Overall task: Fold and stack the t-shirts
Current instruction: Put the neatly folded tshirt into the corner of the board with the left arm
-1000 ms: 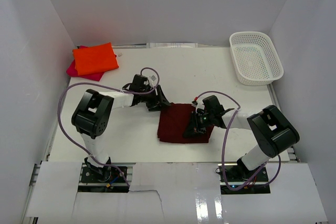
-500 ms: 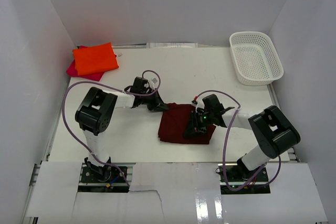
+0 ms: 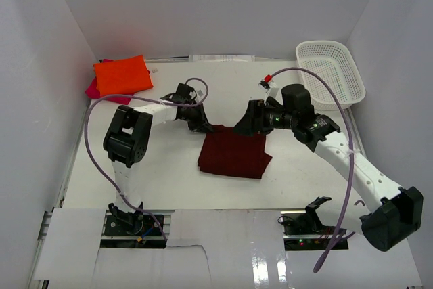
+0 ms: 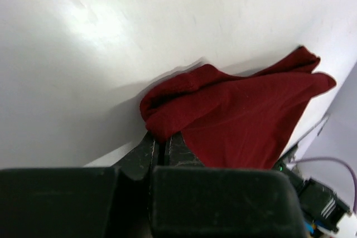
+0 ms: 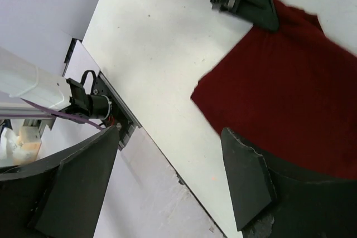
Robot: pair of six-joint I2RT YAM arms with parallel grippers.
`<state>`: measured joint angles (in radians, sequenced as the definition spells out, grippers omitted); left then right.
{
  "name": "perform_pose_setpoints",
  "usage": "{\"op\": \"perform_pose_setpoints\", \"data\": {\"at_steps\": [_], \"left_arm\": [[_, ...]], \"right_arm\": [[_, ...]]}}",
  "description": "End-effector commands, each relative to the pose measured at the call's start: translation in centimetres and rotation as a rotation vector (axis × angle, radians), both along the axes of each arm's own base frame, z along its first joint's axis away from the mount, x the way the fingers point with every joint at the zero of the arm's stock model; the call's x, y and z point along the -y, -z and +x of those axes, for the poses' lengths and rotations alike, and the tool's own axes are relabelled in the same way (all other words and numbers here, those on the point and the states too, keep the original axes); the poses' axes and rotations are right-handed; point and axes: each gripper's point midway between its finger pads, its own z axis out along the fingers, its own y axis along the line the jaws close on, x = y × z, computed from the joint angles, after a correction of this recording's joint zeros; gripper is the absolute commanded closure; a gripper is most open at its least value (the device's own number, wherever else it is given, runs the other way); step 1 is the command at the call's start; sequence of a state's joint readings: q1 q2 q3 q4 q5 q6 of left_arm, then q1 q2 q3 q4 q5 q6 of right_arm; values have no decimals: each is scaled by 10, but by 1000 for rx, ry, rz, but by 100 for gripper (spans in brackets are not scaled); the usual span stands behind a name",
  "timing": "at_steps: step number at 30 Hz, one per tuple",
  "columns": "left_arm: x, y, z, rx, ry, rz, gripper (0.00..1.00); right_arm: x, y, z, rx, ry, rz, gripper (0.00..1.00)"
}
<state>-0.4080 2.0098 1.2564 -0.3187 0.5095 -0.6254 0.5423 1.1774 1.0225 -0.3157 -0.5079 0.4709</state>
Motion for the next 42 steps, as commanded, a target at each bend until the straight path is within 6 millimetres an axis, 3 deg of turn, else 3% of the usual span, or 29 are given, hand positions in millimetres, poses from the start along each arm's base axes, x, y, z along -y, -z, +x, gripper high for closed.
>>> {"op": "perform_pose_setpoints", "data": {"at_steps": [1, 7, 9, 10, 13, 14, 16, 17, 19, 26, 27, 33, 42], "left_arm": [[-41, -9, 44, 58, -87, 128, 100], [-60, -32, 96, 91, -131, 141, 100], [-73, -25, 105, 64, -141, 175, 100], [-73, -40, 120, 99, -147, 161, 100], [-83, -47, 136, 90, -155, 111, 100], [-91, -62, 150, 123, -175, 96, 100], [-97, -64, 162, 135, -178, 85, 100], [-104, -80, 176, 174, -192, 74, 100], [-109, -87, 187, 187, -193, 43, 100], [-163, -103, 235, 269, -289, -7, 100], [-182, -102, 243, 276, -320, -18, 100], [-208, -130, 258, 356, -357, -104, 100], [-230, -196, 267, 488, -414, -172, 100]], "right_arm": [[21, 11, -13, -37, 30, -89, 20], [28, 19, -24, -51, 35, -88, 20], [30, 23, -26, -56, 38, -90, 20], [31, 22, -27, -53, 39, -89, 20], [32, 26, -30, -63, 33, -88, 20], [32, 26, -31, -63, 31, -88, 20], [33, 26, -32, -64, 33, -85, 20], [33, 27, -33, -68, 32, -84, 20], [34, 26, -35, -70, 31, -80, 20], [34, 33, -39, -93, 25, -86, 20], [34, 33, -40, -94, 23, -87, 20], [34, 38, -40, -116, 23, -95, 20], [31, 48, -40, -160, 12, -102, 20]]}}
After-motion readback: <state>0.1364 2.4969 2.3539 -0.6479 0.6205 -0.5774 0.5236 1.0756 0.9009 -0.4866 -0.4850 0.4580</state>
